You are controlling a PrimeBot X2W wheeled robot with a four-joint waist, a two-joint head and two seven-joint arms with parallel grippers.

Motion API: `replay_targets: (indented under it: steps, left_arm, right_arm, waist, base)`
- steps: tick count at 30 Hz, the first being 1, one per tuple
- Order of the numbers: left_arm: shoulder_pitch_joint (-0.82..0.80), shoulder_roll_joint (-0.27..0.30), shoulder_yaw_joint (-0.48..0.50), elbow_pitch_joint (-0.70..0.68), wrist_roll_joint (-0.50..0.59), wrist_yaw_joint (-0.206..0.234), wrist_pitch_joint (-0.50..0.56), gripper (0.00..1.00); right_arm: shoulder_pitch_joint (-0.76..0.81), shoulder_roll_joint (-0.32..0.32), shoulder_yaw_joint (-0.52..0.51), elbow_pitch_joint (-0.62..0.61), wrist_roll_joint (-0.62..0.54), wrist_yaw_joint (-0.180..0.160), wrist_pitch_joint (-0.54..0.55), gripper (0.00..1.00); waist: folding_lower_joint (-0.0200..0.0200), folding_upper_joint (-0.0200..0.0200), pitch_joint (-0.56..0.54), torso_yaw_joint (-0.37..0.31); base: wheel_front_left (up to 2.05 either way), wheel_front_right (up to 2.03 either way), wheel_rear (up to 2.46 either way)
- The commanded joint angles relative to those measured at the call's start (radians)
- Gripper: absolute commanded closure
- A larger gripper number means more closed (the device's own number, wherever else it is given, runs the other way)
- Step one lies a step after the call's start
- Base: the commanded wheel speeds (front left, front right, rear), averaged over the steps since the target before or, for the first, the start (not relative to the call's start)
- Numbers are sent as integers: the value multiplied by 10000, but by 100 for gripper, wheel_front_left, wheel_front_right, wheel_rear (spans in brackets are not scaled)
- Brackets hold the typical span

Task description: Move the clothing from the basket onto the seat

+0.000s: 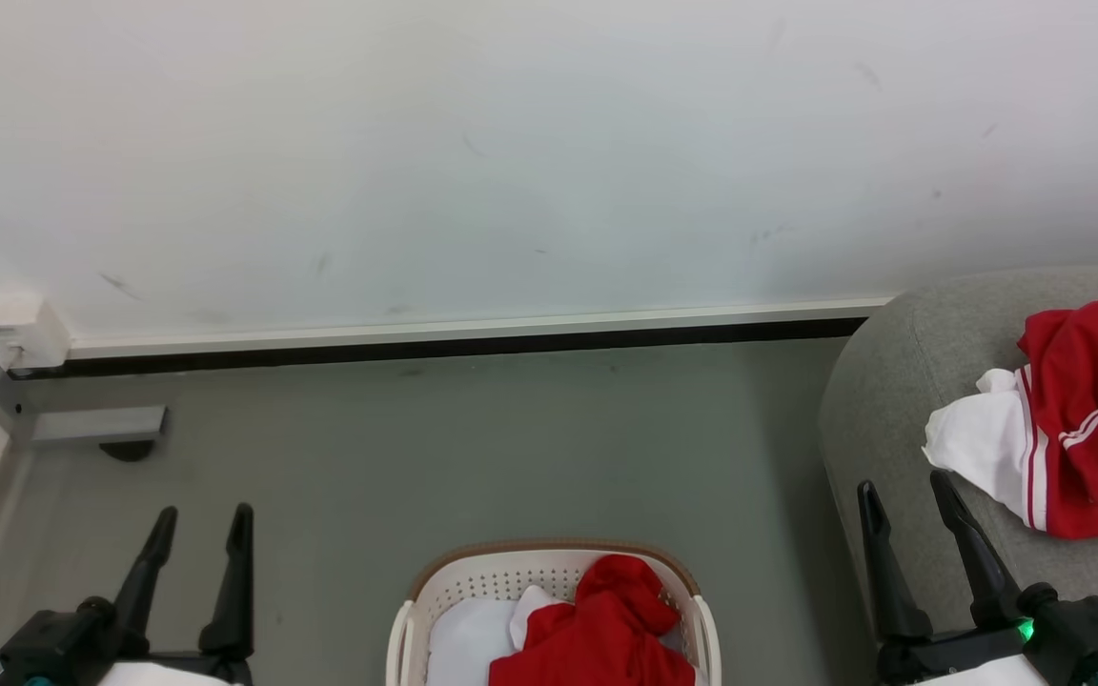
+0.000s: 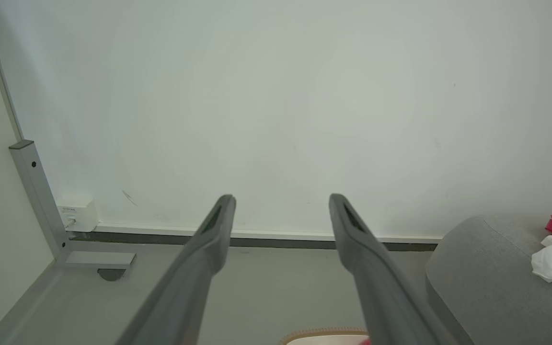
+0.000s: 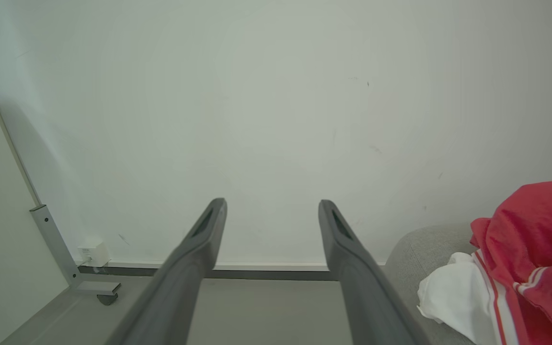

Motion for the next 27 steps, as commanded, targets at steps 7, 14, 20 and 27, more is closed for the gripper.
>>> replay_targets:
  steps: [7,14,20,27]
  left_arm:
    - [-55,-373,306,184,377,-233,-2,0]
    - [-81,-644,461,275,588,-415,-2,0]
    - [-164,-757,487,358,714,-537,-2,0]
    - [-504,-768,346,749,809,-607,-2,0]
  right_arm:
    - [-124,-22,2,-4,-151,-22,7,0]
    - [-260,-24,-55,-28,-259,-22,7,0]
    - [-406,-24,-109,-82,-332,-22,7,0]
    - [-844,-19,-317,-387,364,-23,9,0]
  waist:
    - [1,0,-2,-92]
    - [1,0,20,-218]
    - [1,0,84,-439]
    - [1,0,497,-929]
  base:
    - [0,0,0]
    - [0,0,0]
    - [0,0,0]
    - [0,0,0]
